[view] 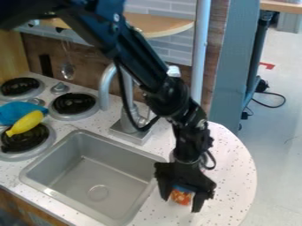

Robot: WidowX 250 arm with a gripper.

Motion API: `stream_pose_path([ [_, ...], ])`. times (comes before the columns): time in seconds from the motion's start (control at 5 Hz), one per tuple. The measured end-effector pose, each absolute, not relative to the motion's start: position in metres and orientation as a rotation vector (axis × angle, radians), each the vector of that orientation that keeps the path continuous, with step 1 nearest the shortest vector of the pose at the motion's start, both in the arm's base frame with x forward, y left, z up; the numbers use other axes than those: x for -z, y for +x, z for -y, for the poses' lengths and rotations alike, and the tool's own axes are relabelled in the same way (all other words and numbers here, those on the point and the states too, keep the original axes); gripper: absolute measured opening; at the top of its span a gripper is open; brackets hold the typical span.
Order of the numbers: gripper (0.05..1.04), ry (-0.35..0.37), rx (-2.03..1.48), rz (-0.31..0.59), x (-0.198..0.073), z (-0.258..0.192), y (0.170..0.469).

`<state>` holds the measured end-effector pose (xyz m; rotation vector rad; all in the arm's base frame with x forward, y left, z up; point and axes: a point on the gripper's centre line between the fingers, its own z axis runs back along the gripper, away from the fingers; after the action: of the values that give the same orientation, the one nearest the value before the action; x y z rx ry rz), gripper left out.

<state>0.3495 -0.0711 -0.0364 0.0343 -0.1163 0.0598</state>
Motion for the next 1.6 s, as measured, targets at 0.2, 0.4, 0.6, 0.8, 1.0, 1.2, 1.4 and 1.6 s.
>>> stream_pose_path([
  [0.2, 1.004, 0.017, -0.082, 0.118, 0.036, 0.074, 0.368],
  [0.4, 1.004, 0.001, -0.103, 0.125, 0.035, 0.073, 0.380],
  [0.6, 1.004, 0.000, -0.109, 0.130, 0.034, 0.070, 0.391],
  [0.8, 1.004, 0.003, -0.118, 0.131, 0.034, 0.066, 0.401],
  [1.0, 1.004, 0.006, -0.128, 0.136, 0.033, 0.061, 0.411],
  [1.2, 1.004, 0.003, -0.143, 0.134, 0.030, 0.050, 0.419],
  [1.4, 1.004, 0.004, -0.177, 0.131, 0.028, 0.035, 0.426],
  [1.6, 1.004, -0.005, -0.183, 0.137, 0.025, 0.031, 0.429],
])
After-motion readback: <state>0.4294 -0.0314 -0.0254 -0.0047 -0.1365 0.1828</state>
